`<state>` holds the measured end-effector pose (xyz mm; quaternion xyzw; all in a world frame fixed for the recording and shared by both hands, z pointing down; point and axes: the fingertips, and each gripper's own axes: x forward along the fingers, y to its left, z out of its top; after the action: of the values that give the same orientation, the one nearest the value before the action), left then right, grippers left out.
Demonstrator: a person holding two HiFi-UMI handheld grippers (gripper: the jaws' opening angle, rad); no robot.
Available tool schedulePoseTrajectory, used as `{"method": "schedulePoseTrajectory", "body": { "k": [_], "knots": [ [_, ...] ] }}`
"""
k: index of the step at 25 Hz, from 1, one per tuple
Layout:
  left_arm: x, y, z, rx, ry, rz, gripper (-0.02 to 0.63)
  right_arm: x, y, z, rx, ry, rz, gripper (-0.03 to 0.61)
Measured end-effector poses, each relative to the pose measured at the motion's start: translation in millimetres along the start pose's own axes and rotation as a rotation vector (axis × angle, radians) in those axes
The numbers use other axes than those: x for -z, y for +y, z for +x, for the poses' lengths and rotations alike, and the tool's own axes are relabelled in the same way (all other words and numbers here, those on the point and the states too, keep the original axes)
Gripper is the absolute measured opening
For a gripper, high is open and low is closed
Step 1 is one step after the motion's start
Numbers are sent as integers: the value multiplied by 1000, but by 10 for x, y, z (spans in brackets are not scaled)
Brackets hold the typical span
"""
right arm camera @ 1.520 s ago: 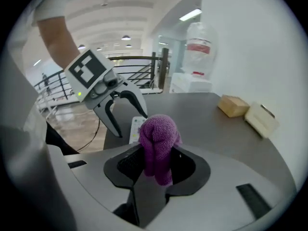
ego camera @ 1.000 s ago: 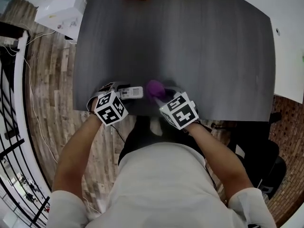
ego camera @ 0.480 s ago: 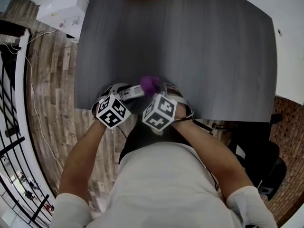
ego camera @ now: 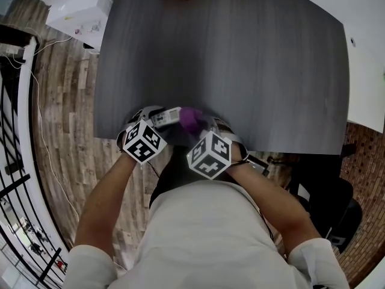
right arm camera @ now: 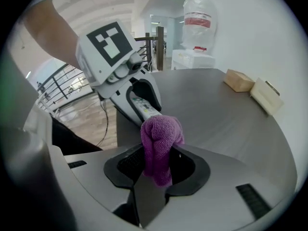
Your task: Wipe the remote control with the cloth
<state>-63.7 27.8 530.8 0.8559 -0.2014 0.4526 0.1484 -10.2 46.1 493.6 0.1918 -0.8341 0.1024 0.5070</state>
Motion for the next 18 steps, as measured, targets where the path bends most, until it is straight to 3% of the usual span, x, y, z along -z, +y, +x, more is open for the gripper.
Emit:
{"method": "schedulePoseTrajectory", "body": {
  "k": [4,9,13,18],
  "knots": [
    [-23,7,8,6,4,-64,239,26,206,-205,-120,-48,29,135],
    [-36,-89,-23,47,-10,-94,239,210,104,-253,-97,-42,154,135],
    [-31,-188,-58,80,-18,-78,239,293,96,-208,-101,-19,157,135],
    [-74,-220,-221,108,-89,-109,241,343,157,-180,-112,-4,161,135]
  ]
}}
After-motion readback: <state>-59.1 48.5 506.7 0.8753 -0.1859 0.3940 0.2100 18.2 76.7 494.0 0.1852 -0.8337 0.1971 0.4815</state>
